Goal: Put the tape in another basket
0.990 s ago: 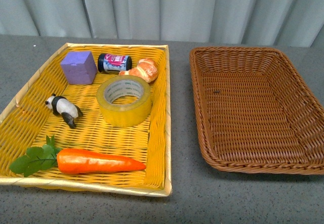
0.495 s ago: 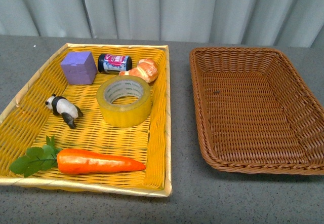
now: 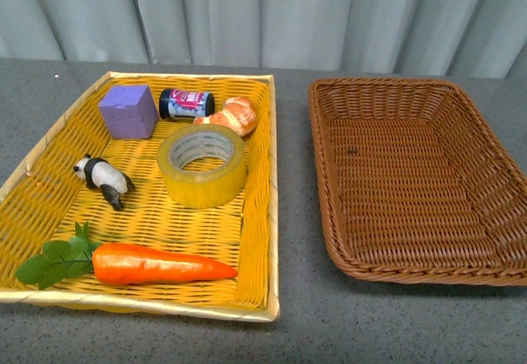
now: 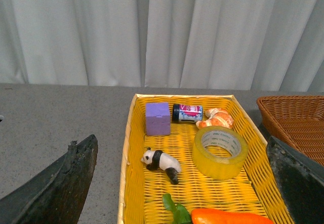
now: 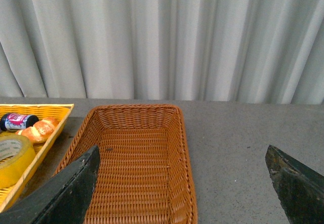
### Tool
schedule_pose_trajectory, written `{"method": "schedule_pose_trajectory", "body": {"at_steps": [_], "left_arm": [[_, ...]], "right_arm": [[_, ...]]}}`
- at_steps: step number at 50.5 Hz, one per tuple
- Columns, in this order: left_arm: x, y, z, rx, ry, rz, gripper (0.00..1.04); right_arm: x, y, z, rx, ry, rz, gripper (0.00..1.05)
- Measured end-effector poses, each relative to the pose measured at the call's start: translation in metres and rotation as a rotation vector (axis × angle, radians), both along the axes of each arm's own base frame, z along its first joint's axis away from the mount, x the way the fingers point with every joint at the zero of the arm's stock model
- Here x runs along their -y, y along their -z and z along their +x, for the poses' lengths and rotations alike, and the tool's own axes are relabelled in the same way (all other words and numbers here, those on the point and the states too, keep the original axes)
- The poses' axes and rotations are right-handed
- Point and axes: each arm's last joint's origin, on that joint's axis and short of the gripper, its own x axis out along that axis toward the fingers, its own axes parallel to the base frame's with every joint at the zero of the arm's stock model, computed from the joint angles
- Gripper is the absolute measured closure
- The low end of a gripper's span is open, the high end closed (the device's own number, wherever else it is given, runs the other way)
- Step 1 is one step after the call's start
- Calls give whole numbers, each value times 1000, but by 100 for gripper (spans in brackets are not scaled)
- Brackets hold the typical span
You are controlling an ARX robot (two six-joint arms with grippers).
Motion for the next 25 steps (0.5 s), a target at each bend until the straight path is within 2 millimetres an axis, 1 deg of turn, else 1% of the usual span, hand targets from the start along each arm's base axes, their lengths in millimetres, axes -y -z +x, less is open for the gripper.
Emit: {"method": "schedule_pose_trajectory", "body": {"at_steps": [25], "left_arm": [[0,0,0,0,0,0,6]], "right_arm": [[0,0,0,0,0,0,9]]}}
